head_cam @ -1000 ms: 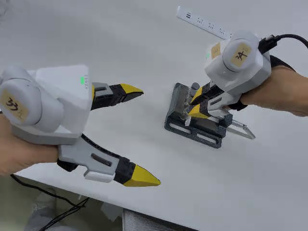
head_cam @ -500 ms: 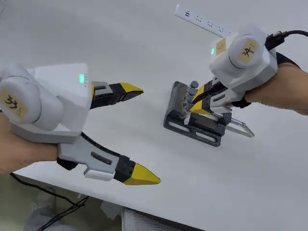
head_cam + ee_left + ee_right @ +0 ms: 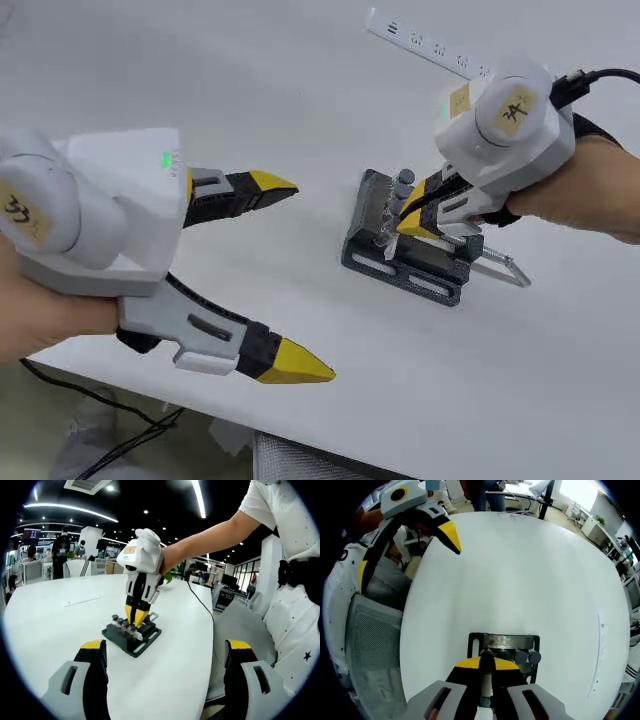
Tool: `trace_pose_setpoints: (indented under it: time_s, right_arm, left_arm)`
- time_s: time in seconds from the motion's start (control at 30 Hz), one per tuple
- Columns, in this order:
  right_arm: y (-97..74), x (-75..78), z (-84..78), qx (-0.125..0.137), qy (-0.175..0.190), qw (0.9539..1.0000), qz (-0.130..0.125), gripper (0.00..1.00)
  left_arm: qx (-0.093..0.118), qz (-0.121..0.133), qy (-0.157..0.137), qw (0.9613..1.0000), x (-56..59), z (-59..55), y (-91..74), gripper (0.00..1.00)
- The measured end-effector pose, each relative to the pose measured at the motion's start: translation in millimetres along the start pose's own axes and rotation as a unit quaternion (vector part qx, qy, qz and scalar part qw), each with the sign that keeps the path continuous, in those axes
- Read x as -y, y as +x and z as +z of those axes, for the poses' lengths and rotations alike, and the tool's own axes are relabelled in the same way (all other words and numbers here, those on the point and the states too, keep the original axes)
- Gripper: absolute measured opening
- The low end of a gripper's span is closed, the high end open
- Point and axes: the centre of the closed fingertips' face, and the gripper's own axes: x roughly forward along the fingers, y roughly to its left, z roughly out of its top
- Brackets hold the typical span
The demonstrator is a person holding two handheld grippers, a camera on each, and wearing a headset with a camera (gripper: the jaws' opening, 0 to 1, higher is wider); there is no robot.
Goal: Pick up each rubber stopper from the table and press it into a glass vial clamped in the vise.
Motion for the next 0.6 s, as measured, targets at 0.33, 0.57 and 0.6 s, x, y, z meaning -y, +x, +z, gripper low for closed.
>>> trace_pose_setpoints:
  time_s: [0.33,0.57,0.6]
  right_arm:
    - [0.8,-1.0,1.0,-0.013,-0.006,0.9999,0.006,0.02]
    - [1.1,-0.5,1.0,-0.022,-0.010,0.9997,0.008,0.02]
    - [1.3,-0.4,1.0,-0.023,-0.010,0.9996,0.009,0.02]
  left_arm:
    - [0.002,0.000,0.000,1.0000,-1.5,1.0,0.5,0.97]
    - [0.004,-0.002,0.000,1.0000,-1.4,2.7,2.4,0.96]
    - [0.003,-0.003,0.000,1.0000,-1.4,2.4,2.7,0.96]
